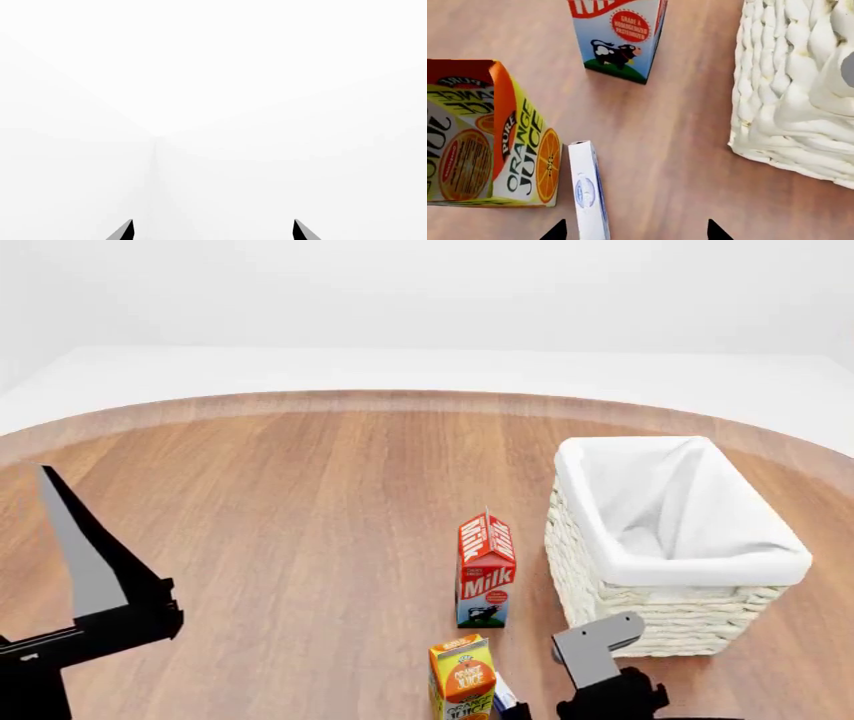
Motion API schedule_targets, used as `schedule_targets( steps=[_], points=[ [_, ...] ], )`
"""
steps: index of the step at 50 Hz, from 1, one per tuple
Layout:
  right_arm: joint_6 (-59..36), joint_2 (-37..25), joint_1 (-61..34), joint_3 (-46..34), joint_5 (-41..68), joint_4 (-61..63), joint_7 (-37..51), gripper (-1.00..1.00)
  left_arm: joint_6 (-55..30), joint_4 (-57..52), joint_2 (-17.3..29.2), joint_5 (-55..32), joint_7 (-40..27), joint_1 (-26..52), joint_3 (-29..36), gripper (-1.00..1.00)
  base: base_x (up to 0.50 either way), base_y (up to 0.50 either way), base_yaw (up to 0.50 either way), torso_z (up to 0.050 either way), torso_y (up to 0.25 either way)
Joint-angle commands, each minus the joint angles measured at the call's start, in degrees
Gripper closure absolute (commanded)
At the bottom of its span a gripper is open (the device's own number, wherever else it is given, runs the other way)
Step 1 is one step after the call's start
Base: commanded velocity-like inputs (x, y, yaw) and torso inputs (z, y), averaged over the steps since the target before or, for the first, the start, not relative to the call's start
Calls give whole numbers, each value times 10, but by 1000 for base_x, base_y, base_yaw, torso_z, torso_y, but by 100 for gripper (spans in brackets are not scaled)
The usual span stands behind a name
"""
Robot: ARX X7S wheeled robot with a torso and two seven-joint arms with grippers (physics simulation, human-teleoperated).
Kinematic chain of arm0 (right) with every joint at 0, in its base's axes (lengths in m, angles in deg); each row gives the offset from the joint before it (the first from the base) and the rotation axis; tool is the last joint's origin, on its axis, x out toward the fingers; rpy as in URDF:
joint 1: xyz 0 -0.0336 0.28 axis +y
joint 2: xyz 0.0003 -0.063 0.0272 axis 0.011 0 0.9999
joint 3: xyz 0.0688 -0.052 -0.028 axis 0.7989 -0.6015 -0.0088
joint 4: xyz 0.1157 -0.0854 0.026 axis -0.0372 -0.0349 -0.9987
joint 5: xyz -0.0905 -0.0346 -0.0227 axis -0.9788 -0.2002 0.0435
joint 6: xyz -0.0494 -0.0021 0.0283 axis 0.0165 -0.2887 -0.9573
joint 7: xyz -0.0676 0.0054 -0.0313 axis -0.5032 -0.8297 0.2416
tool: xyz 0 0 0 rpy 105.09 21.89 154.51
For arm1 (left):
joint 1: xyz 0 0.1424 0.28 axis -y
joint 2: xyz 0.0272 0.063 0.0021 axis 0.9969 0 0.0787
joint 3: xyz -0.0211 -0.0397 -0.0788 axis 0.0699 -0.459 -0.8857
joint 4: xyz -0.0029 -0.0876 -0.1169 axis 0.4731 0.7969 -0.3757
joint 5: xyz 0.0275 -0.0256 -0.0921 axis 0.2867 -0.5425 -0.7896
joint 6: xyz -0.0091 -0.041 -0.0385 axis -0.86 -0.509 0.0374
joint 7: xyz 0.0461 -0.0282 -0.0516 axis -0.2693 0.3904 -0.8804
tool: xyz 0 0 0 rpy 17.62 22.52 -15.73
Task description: Pick up the cream cheese box and the butter, and put them in the basket.
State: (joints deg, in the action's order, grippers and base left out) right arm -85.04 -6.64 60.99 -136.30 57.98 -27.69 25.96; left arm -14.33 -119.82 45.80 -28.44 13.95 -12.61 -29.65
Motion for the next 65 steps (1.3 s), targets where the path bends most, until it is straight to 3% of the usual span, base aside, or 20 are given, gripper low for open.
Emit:
schedule_targets(
  steps=[1,65],
  points=[
    [0,11,1,-11,-11,-8,-8,-100,1,1,1,2,-2,-1,3,-100,0,0,0,0,0],
    [8,77,-8,-57,-73,-115,-61,-100,8,15,11,-1,-14,0,12,-100,0,0,0,0,0]
  ],
)
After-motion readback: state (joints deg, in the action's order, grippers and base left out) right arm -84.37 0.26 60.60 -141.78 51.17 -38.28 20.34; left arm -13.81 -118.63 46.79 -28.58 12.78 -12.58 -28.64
